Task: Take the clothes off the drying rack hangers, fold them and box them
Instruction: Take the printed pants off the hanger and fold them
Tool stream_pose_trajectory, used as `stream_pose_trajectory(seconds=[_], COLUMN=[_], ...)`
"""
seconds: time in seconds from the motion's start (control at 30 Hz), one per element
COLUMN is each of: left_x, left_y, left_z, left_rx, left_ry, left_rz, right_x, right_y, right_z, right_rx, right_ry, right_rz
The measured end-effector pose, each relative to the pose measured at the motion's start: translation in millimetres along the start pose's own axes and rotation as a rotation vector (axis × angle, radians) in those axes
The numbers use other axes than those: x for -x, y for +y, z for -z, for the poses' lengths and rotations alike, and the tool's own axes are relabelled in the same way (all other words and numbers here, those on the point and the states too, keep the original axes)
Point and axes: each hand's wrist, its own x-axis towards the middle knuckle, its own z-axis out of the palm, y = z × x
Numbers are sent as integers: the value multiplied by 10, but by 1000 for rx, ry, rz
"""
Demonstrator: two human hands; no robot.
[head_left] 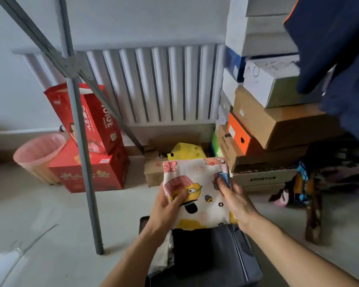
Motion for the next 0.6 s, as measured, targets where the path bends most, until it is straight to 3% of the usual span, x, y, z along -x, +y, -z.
stream_pose_trajectory(seconds=[0.17,0.3,0.47,0.6], left_x=[-504,-829,-836,-794], left_y=[-859,-1509,-2234,-2735], left_z=[4,55,59,29], left_rx=[-130,-161,-35,-12], left_ry=[144,155,163,176], left_rz=[-63,-64,63,59], right_x=[-518,-772,-905,-1023], right_y=[815,1341,1954,2376], right_z=[-22,59,149,165], right_rx=[-19,-35,101,159], right_ry=[6,0,65,76], right_rz=[-111,-57,59,12])
